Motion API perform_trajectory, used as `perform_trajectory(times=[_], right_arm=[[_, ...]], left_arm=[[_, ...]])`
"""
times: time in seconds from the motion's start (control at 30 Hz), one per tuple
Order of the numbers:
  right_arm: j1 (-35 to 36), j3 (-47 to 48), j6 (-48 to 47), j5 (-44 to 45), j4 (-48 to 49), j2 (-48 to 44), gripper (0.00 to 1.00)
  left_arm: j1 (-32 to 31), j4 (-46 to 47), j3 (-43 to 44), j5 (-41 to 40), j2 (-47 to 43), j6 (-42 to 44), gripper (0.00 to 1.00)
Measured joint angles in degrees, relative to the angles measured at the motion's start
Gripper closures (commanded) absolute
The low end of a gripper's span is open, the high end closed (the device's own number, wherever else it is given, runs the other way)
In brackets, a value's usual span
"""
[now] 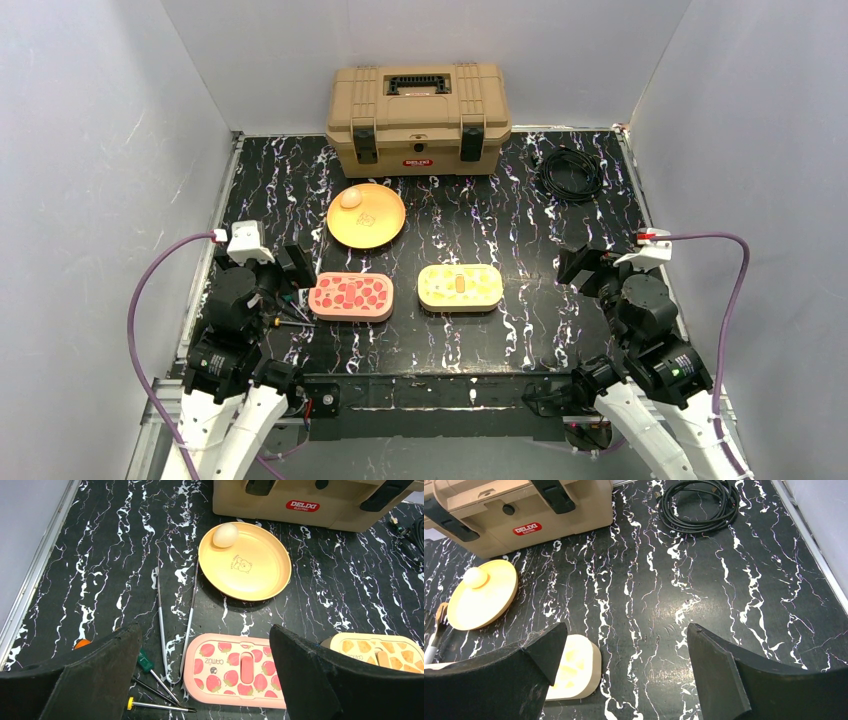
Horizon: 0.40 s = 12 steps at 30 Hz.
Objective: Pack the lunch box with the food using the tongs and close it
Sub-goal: Reset both arms
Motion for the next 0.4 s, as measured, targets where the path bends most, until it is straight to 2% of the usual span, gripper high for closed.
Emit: perform_trajectory(times=[0.4], right_arm=[[0.0,0.0,0.0,0.0,0.0,-0.02,0.02]], left_arm=[[0.02,0.57,0.0,0.28,-0.55,-1.6,0.02]])
